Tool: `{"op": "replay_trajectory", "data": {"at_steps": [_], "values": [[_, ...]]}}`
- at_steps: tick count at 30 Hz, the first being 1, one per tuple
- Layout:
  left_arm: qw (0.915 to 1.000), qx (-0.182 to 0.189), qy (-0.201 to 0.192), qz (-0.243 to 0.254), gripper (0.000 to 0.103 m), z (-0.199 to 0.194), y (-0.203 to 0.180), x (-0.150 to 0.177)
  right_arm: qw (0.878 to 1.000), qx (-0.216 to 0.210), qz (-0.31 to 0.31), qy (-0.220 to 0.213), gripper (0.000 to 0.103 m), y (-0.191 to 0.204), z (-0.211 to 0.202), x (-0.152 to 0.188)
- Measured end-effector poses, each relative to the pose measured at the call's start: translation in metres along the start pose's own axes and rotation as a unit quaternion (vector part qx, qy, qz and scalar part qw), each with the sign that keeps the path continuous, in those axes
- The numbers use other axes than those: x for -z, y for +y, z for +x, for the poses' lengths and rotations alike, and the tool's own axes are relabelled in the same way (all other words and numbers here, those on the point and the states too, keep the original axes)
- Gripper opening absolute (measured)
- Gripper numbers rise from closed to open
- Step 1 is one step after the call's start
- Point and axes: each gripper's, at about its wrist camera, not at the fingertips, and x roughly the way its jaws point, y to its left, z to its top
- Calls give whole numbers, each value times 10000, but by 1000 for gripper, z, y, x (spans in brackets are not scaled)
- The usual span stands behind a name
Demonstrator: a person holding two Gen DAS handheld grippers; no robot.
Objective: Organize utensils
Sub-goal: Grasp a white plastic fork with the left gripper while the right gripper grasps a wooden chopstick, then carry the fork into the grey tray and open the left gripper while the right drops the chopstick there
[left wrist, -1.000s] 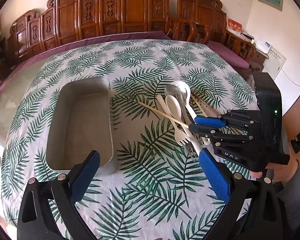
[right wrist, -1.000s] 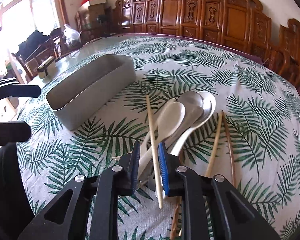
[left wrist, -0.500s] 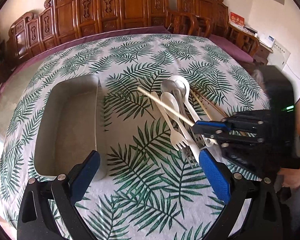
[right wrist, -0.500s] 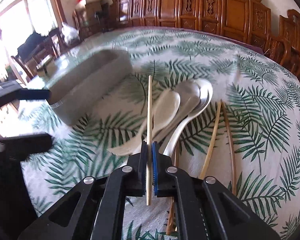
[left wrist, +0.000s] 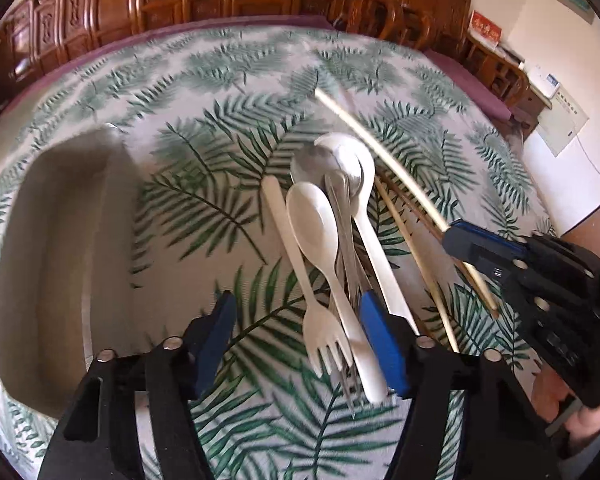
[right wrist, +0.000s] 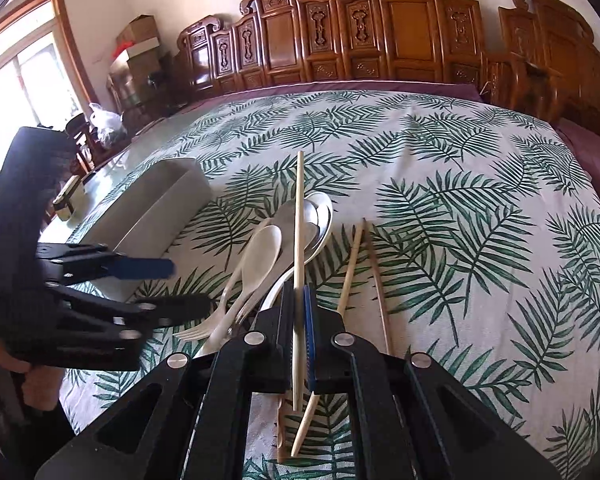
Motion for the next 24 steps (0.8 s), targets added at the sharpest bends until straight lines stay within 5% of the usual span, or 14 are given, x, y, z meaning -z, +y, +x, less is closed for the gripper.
{"op": "replay_trajectory", "data": {"at_steps": [2,9,16,24], "values": [[9999,-69,102,-55,45,8,1,-3,10000,3,6,-10,6,-1,-1,0],[9994,-295,166,-104,43,22,2,-9,10000,15,12,-49,6,0,-2,-1],[9987,-443,228,-81,6,22,9,-7,9999,78,-62,4,6,7,0,-1],[9985,-536,6,135,5,1,15,2,9999,121,-110,56,6,15,-3,4]]}}
